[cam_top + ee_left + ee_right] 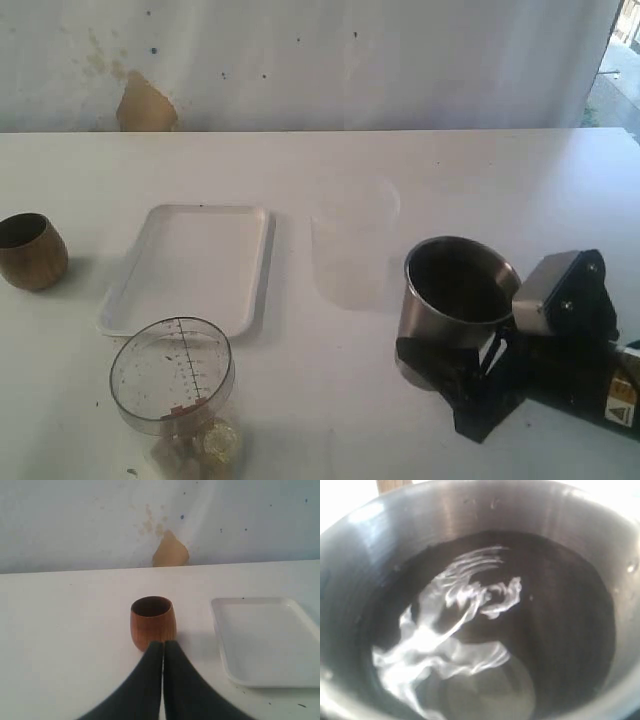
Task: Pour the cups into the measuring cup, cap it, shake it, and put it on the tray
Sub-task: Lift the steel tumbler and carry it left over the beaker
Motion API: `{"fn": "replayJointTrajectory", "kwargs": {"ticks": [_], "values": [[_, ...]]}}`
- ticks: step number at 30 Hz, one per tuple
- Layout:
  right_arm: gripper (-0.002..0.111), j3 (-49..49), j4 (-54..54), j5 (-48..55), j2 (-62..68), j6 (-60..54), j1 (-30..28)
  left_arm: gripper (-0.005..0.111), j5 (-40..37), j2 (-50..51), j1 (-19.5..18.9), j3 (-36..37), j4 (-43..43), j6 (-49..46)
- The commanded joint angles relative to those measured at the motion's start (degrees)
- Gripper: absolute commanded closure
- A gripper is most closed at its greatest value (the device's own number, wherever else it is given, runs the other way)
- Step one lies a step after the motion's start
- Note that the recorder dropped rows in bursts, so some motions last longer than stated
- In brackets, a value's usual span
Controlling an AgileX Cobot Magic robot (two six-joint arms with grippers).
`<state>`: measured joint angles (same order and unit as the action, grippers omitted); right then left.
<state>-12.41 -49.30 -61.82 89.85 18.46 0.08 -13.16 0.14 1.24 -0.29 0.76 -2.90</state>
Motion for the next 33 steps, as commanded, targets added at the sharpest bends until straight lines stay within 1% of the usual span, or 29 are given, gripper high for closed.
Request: {"fn": "replayJointTrajectory", "kwargs": {"ticks": [1, 5, 14, 21, 25, 33], "values": [[0.108, -4.3, -2.3, 2.9, -5.7, 6.9, 2.9, 0.106, 0.0, -0.1, 0.1, 0.3, -0.3, 0.0], [0.108, -8.6, -2.4, 10.5, -8.0, 12.5, 7.2, 0.106, 0.0, -0.1, 0.1, 0.3, -0.3, 0.0], [0.108, -17.0, -3.1, 17.0, -8.2, 17.1, 17.5, 0.106, 0.0, -0.1, 0.1, 0.3, -0.3, 0.0], [0.108, -23.8, -3.1, 23.7, -8.2, 19.2, 24.1, 0.106, -0.1, -0.1, 0.1, 0.3, -0.3, 0.0], [0.108, -27.3, -3.1, 25.0, -6.6, 19.8, 26.6, 0.106, -0.1, -0.1, 0.1, 0.3, -0.3, 0.0], [0.108, -34.6, -3.1, 25.0, 1.8, 20.9, 29.6, 0.106, -0.1, -0.1, 0.1, 0.3, -0.3, 0.0]]}}
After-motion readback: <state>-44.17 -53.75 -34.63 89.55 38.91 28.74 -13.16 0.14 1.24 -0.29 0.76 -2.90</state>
